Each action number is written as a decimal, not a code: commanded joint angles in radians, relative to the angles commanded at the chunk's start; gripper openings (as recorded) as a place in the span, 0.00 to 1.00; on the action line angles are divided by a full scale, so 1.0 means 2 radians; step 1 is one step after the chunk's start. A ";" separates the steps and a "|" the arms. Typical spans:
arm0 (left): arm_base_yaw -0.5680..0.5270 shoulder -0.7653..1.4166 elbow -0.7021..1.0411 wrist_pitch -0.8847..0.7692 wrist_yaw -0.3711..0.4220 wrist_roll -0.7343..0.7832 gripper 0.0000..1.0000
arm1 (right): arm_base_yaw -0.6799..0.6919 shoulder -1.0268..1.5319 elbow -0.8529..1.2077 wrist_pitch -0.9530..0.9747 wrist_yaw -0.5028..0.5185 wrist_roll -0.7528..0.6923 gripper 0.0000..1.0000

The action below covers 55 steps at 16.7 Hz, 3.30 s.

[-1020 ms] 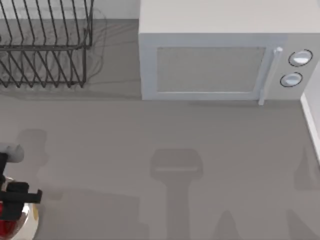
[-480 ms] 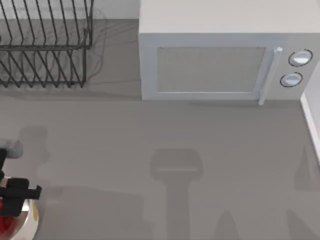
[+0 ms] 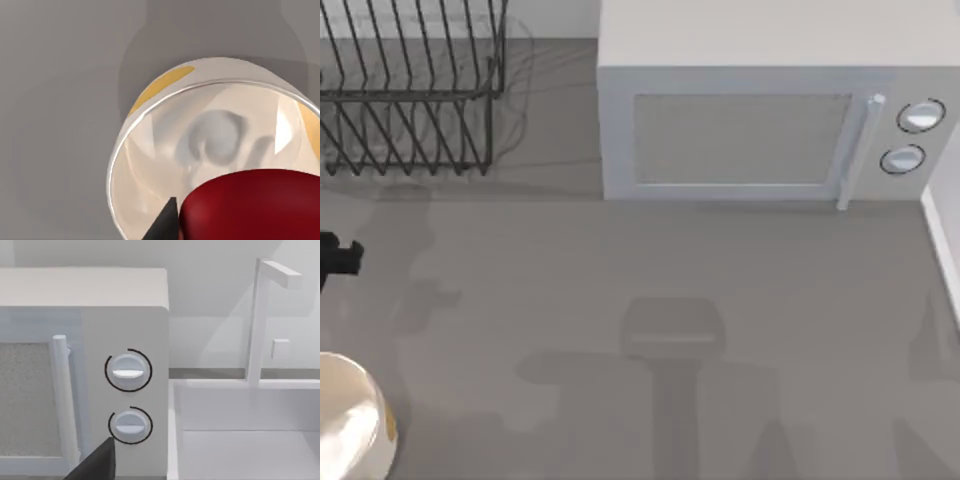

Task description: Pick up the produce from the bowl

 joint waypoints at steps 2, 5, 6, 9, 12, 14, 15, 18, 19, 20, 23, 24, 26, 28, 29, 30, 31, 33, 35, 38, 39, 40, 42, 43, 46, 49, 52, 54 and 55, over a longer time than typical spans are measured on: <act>-0.001 -0.002 0.081 -0.081 0.000 -0.001 0.00 | 0.000 0.000 0.000 0.000 0.000 0.000 1.00; -0.003 -0.009 0.178 -0.178 0.000 -0.004 0.00 | 0.000 0.000 0.000 0.000 0.000 0.000 1.00; -0.004 -0.012 0.201 -0.201 0.000 -0.004 0.00 | 0.000 0.000 0.000 0.000 0.000 0.000 1.00; -0.004 -0.018 0.237 -0.238 0.000 -0.005 0.00 | 0.000 0.000 0.000 0.000 0.000 0.000 1.00; -0.004 -0.018 0.239 -0.239 0.000 -0.005 0.00 | 0.000 0.000 0.000 0.000 0.000 0.000 1.00; -0.004 -0.015 0.238 -0.238 0.000 -0.006 0.00 | 0.000 0.000 0.000 0.000 0.000 0.000 1.00; -0.010 -0.009 0.239 -0.234 0.000 -0.012 0.00 | 0.000 0.000 0.000 0.000 0.000 0.000 1.00; -0.058 0.033 0.245 -0.204 0.003 -0.062 0.00 | 0.000 0.000 0.000 0.000 0.000 0.000 1.00; -0.082 0.053 0.246 -0.189 0.004 -0.088 0.00 | 0.000 0.000 0.000 0.000 0.000 0.000 1.00; -0.108 0.074 0.247 -0.171 0.005 -0.118 0.00 | 0.000 0.000 0.000 0.000 0.000 0.000 1.00; -0.194 0.139 0.248 -0.113 0.009 -0.218 0.00 | 0.000 0.000 0.000 0.000 0.000 0.000 1.00; -0.221 0.159 0.248 -0.093 0.011 -0.248 0.00 | 0.000 0.000 0.000 0.000 0.000 0.000 1.00; -0.266 0.192 0.246 -0.059 0.013 -0.294 0.00 | 0.000 0.000 0.000 0.000 0.000 0.000 1.00; -0.290 0.211 0.243 -0.036 0.014 -0.318 0.00 | 0.000 0.000 0.000 0.000 0.000 0.000 1.00; -0.294 0.214 0.242 -0.032 0.015 -0.322 0.00 | 0.000 0.000 0.000 0.000 0.000 0.000 1.00; -0.294 0.214 0.242 -0.032 0.015 -0.322 0.00 | 0.000 0.000 0.000 0.000 0.000 0.000 1.00; -0.294 0.214 0.242 -0.032 0.015 -0.322 0.00 | 0.000 0.000 0.000 0.000 0.000 0.000 1.00; -0.292 0.213 0.243 -0.033 0.015 -0.321 0.00 | 0.000 0.000 0.000 0.000 0.000 0.000 1.00; -0.292 0.215 0.235 -0.025 0.015 -0.321 0.00 | 0.000 0.000 0.000 0.000 0.000 0.000 1.00; -0.292 0.222 0.193 0.024 0.015 -0.320 0.00 | 0.000 0.000 0.000 0.000 0.000 0.000 1.00; -0.292 0.226 0.174 0.048 0.015 -0.320 0.00 | 0.000 0.000 0.000 0.000 0.000 0.000 1.00; -0.292 0.229 0.154 0.075 0.015 -0.320 0.00 | 0.000 0.000 0.000 0.000 0.000 0.000 1.00; -0.292 0.237 0.113 0.128 0.015 -0.320 0.00 | 0.000 0.000 0.000 0.000 0.000 0.000 1.00; -0.292 0.241 0.094 0.149 0.015 -0.320 0.00 | 0.000 0.000 0.000 0.000 0.000 0.000 1.00; -0.292 0.247 0.065 0.179 0.015 -0.320 0.00 | 0.000 0.000 0.000 0.000 0.000 0.000 1.00; -0.292 0.247 0.064 0.179 0.015 -0.320 0.00 | 0.000 0.000 0.000 0.000 0.000 0.000 1.00; -0.292 0.247 0.064 0.179 0.015 -0.320 0.15 | 0.000 0.000 0.000 0.000 0.000 0.000 1.00; -0.292 0.247 0.064 0.179 0.015 -0.320 0.30 | 0.000 0.000 0.000 0.000 0.000 0.000 1.00; -0.292 0.247 0.064 0.179 0.015 -0.320 0.38 | 0.000 0.000 0.000 0.000 0.000 0.000 1.00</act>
